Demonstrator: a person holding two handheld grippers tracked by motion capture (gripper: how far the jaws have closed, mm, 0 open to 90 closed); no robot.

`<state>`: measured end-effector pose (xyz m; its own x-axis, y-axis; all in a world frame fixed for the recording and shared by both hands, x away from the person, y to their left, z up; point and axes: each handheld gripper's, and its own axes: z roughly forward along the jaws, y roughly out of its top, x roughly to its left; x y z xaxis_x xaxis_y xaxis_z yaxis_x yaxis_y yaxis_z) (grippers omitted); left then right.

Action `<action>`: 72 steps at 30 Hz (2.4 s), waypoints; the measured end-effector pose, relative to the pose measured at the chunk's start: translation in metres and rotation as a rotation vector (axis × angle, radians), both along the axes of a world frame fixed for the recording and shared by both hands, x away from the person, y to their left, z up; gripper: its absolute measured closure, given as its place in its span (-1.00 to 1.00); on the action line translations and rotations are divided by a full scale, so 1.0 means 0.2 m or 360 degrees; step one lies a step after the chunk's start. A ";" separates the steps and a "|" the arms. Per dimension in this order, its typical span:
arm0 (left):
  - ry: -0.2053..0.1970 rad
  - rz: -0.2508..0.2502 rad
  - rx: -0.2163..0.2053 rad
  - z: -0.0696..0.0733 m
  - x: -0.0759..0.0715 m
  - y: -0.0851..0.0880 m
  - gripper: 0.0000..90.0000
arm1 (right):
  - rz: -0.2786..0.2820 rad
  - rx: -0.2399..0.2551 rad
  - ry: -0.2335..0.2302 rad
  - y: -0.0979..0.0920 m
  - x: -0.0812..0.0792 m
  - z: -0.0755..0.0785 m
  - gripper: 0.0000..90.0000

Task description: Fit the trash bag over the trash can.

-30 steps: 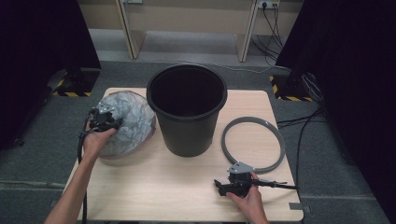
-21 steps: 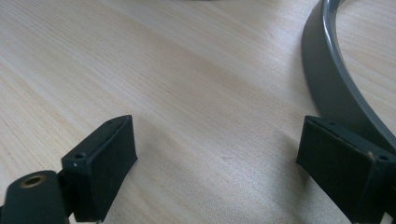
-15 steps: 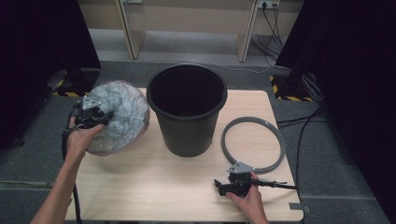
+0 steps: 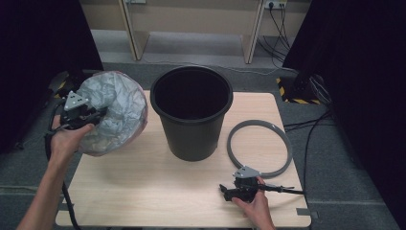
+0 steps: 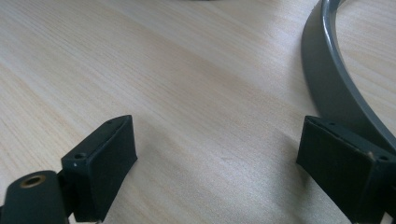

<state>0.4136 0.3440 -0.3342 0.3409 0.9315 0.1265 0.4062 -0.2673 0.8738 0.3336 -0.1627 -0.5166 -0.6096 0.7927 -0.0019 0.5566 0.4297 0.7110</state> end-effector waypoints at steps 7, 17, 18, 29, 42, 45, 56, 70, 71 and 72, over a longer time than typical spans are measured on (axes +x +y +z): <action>-0.0121 -0.0055 -0.0018 0.19 -0.05 0.01 0.71 | -0.0001 0.0000 0.0001 0.00 0.00 0.00 -0.74; -0.0228 -0.0234 -0.0101 0.34 -0.09 -0.17 0.71 | -0.0001 0.0000 0.0001 0.00 0.00 0.00 -0.74; -0.0234 -0.0259 -0.0118 0.35 -0.08 -0.19 0.71 | 0.0000 -0.0001 0.0000 0.00 0.00 0.00 -0.74; -0.0298 -0.0424 -0.0147 0.49 -0.06 -0.42 0.71 | 0.0001 -0.0003 -0.0001 0.00 0.00 0.00 -0.74; -0.0266 -0.0588 -0.0079 0.56 0.03 -0.78 0.70 | -0.0001 0.0000 -0.0002 0.00 0.00 0.00 -0.74; -0.0247 -0.0609 -0.0053 0.57 0.06 -0.86 0.70 | -0.0001 0.0000 -0.0003 0.00 0.00 0.00 -0.74; -0.0138 -0.0627 -0.0019 0.52 0.21 -1.07 0.65 | -0.0001 0.0000 -0.0002 0.00 0.00 0.00 -0.74; -0.0085 -0.0655 -0.0132 0.49 0.24 -1.14 -0.07 | -0.0001 0.0000 -0.0002 0.00 0.00 0.00 -0.74; -0.0099 -0.0649 -0.0149 0.50 0.24 -1.14 -0.07 | -0.0001 0.0000 -0.0002 0.00 0.00 0.00 -0.74; -0.0109 -0.0651 -0.0179 0.50 0.24 -1.13 -0.23 | 0.0000 0.0000 -0.0002 0.00 0.00 0.00 -0.74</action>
